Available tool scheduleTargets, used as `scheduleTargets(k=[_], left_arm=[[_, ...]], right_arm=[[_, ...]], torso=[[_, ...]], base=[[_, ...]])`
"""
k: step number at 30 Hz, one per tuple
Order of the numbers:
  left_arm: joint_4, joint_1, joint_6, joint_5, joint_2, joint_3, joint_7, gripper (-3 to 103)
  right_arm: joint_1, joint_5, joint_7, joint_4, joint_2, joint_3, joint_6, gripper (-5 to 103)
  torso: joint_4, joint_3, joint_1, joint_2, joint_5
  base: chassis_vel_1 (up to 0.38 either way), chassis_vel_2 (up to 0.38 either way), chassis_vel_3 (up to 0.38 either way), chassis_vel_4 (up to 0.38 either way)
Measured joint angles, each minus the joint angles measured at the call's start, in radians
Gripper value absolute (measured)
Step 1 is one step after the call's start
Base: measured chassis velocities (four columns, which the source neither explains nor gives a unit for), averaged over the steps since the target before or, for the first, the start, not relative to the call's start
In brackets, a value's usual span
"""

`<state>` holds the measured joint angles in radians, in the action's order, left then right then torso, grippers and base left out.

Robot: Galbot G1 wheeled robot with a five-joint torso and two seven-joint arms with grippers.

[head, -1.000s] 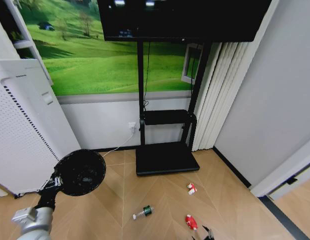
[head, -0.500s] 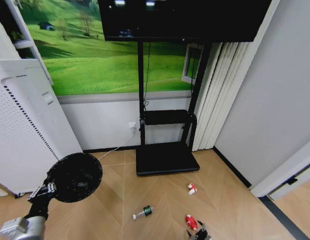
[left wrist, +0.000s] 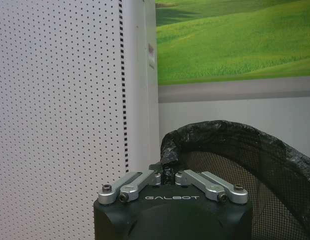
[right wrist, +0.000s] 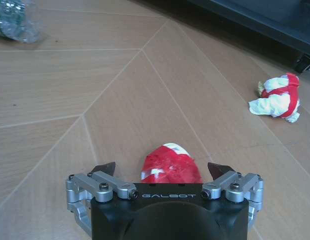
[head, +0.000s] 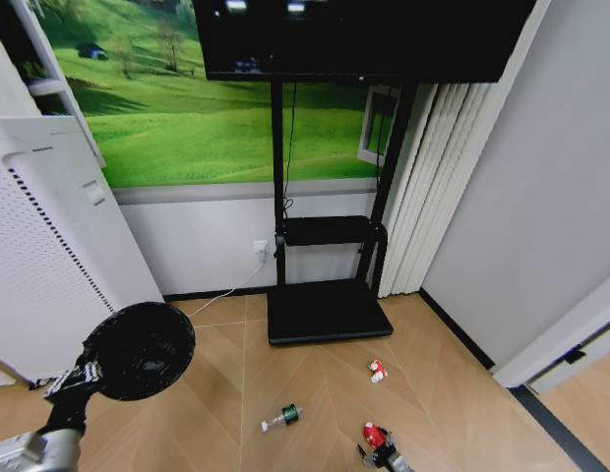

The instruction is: Pick up the trash bin and place the garbage on the floor into it.

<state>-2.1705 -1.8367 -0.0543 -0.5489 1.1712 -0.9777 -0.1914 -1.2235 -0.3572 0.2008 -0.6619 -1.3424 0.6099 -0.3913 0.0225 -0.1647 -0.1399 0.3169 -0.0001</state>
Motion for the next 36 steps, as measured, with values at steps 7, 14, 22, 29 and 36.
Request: scheduleTargets(k=[7,14,22,29,36], left_arm=[[0.009,0.011,0.002,0.0,-0.004,0.012,0.0,7],[0.008,0.006,0.002,0.0,-0.002,0.007,0.0,7],[0.003,0.007,0.001,0.004,0.006,0.011,0.0,7],[-0.002,0.01,0.0,0.016,0.014,0.023,0.0,7],[-0.007,0.004,-0.003,0.02,0.019,0.025,0.0,7]], right_arm=[[0.035,-0.004,-0.012,0.024,0.013,0.009,0.006,100],[0.041,-0.013,-0.007,0.04,0.029,0.021,0.006,100],[0.014,-0.013,0.004,0.025,0.039,0.035,0.007,100],[-0.006,-0.007,0.017,0.017,0.053,0.046,0.008,100],[-0.007,-0.009,0.021,0.019,0.051,0.054,0.008,100]], torso=[[0.0,0.0,0.0,0.0,0.0003],[-0.0001,0.0,0.0,0.0,0.0002],[-0.0001,0.0,0.0,0.0,0.0001],[-0.0001,0.0,0.0,0.0,0.0],[-0.0001,0.0,0.0,0.0,0.0]], base=[[0.0,0.0,0.0,0.0],[0.0,0.0,0.0,0.0],[0.0,0.0,0.0,0.0],[0.0,0.0,0.0,0.0],[0.0,0.0,0.0,0.0]])
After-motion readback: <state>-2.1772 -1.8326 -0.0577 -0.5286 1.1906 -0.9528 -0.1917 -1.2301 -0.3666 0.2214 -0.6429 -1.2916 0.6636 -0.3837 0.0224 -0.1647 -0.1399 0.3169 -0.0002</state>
